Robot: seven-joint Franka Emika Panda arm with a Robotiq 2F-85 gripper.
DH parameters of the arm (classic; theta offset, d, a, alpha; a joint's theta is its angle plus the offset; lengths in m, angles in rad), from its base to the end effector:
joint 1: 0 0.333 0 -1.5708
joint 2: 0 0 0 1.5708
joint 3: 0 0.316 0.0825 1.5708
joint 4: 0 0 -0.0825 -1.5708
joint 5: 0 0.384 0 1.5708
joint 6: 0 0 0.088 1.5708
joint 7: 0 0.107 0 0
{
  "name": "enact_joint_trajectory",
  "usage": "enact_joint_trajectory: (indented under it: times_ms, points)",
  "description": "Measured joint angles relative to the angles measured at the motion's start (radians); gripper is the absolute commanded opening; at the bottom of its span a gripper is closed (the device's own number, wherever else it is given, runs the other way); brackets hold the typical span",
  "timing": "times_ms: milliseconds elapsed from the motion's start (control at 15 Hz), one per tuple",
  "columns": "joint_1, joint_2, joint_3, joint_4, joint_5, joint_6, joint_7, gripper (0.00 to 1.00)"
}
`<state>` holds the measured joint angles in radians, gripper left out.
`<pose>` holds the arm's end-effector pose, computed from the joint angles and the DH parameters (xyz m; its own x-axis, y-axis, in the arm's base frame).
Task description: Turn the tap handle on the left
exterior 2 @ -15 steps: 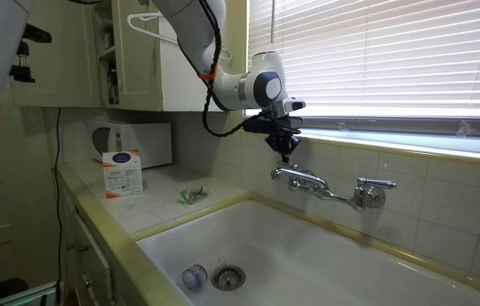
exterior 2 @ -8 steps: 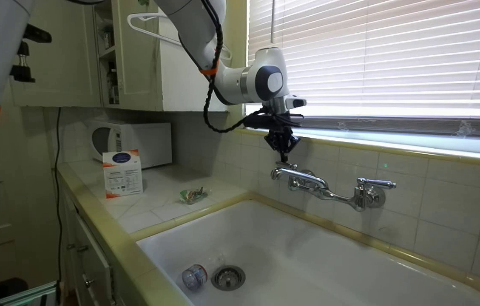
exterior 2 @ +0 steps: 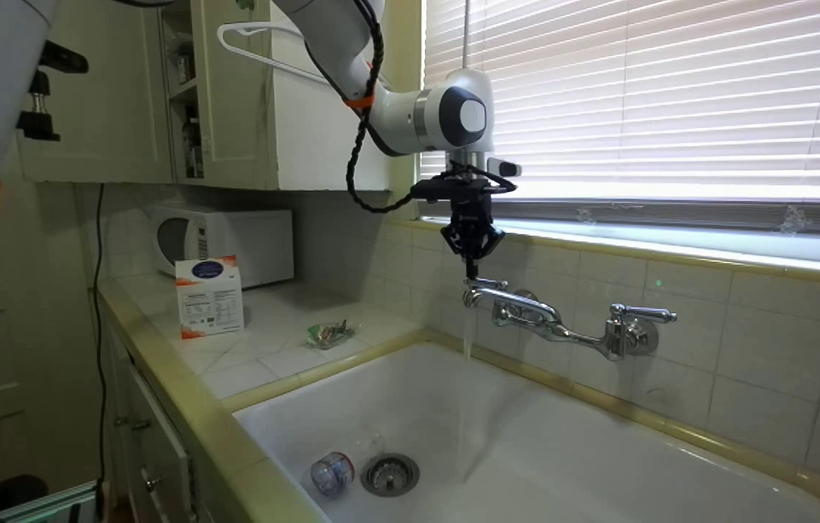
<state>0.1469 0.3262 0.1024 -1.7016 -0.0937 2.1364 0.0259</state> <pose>0.6415 0.1528 0.4147 0.9592 0.2601 0.1107 0.2562 -0.9654 0.0485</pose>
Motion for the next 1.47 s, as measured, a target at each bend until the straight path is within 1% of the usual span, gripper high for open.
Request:
enact_joint_trajectory:
  times_ms: [133,333,533,600,667,1000,1267,1333,1467]
  points:
    - [-0.001,-0.002,0.0,0.004,0.0,-0.036,-0.008,0.0]
    - [-0.002,-0.003,0.0,0.005,0.005,-0.042,-0.013,0.0]
    - [-0.003,-0.016,0.002,0.013,0.042,-0.088,-0.021,0.0]
    - [-0.004,-0.027,0.003,0.021,0.057,-0.117,-0.029,0.26]
    - [-0.007,-0.044,0.003,0.028,0.073,-0.155,-0.037,0.27]
    - [-0.033,-0.161,-0.019,0.04,0.079,-0.371,-0.016,0.63]
    - [-0.062,-0.226,-0.045,0.037,0.079,-0.488,0.002,0.93]
    - [-0.069,-0.239,-0.05,0.034,0.08,-0.506,0.006,0.99]
    - [-0.081,-0.267,-0.059,0.023,0.08,-0.531,0.019,1.0]
